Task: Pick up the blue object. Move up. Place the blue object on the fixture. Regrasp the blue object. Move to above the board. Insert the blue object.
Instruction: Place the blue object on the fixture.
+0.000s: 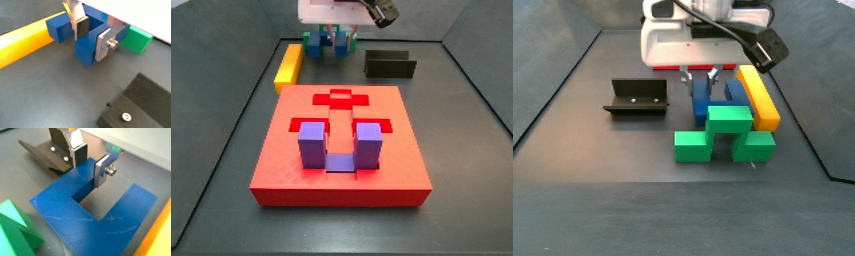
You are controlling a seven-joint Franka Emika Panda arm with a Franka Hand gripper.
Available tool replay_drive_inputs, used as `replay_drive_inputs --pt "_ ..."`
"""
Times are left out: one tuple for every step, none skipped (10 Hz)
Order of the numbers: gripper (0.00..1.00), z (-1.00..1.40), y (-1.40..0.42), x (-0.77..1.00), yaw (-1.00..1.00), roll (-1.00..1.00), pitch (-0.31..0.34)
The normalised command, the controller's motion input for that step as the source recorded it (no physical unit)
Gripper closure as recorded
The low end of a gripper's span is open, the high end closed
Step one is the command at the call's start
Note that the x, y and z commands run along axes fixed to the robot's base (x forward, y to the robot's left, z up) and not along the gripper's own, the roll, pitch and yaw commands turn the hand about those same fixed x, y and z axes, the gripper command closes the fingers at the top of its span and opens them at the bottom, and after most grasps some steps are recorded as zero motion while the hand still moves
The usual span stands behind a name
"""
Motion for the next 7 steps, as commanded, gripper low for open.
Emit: replay_drive_inputs --pt "1.0 -0.31 0.0 -0.19 0.0 -0.07 0.006" --pt "1.0 -0.35 -0.01 -0.25 0.0 -0.06 0.0" --pt "1.0 -0.35 -0.01 -0.23 0.0 -0.06 0.003" --pt "1.0 -0.34 -0.01 -0.21 0.0 -0.04 0.014" --pt "1.0 -0.33 -0.01 -0.19 0.0 -0.02 0.037" --pt "1.0 -0.28 -0.02 -0.2 0.0 -0.03 0.006" --pt "1.0 -0.15 0.0 -0.11 0.0 -0.01 0.0"
